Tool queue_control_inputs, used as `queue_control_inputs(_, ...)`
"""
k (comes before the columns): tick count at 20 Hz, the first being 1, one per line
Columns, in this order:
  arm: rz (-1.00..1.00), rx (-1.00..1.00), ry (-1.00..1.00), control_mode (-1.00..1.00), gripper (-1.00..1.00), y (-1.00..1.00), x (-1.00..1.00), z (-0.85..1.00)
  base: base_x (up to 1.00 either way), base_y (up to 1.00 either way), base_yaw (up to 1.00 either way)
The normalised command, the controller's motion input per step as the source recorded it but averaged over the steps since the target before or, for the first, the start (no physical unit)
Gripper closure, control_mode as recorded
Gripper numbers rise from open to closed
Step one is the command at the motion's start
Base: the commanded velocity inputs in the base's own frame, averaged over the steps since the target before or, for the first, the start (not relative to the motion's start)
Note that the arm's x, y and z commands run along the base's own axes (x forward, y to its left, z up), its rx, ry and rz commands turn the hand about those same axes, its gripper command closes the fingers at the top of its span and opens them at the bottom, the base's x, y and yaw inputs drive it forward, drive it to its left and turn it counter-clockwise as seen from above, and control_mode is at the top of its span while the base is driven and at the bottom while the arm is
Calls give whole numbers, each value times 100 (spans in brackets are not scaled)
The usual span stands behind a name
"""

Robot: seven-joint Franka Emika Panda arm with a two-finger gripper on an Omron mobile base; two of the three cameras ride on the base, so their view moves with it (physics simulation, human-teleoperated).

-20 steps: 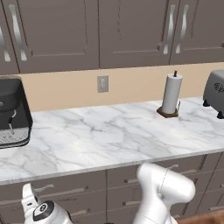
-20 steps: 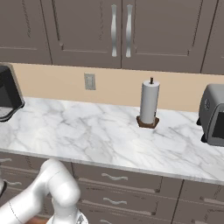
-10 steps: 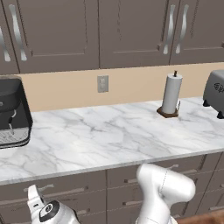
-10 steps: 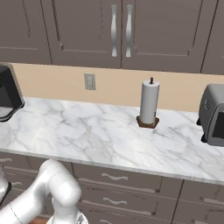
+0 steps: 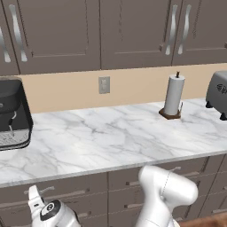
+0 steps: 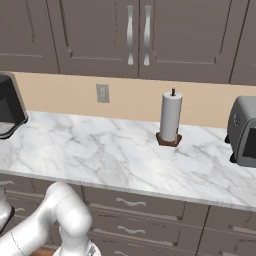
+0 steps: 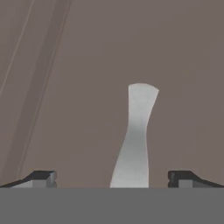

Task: Take the tongs from the drawer on the left and place them on the dining counter next to the tray containing the kebab skewer.

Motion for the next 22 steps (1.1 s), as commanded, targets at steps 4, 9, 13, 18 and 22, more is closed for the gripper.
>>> queue_control_inputs(4, 0, 0, 0, -100, -100, 0, 13, -39, 0, 0, 0)
queue_control_inputs(9, 0, 0, 0, -100, 100, 0, 1, -8, 0, 0, 0)
queue_control_inputs(13, 0, 0, 0, -100, 100, 0, 0, 0, 0, 0, 0)
queue_control_inputs(18, 0, 0, 0, -100, 100, 0, -2, 0, 0, 0, 0)
queue_control_inputs(22, 0, 2, 3, -100, 100, 0, -65, -19, 0, 0, 0)
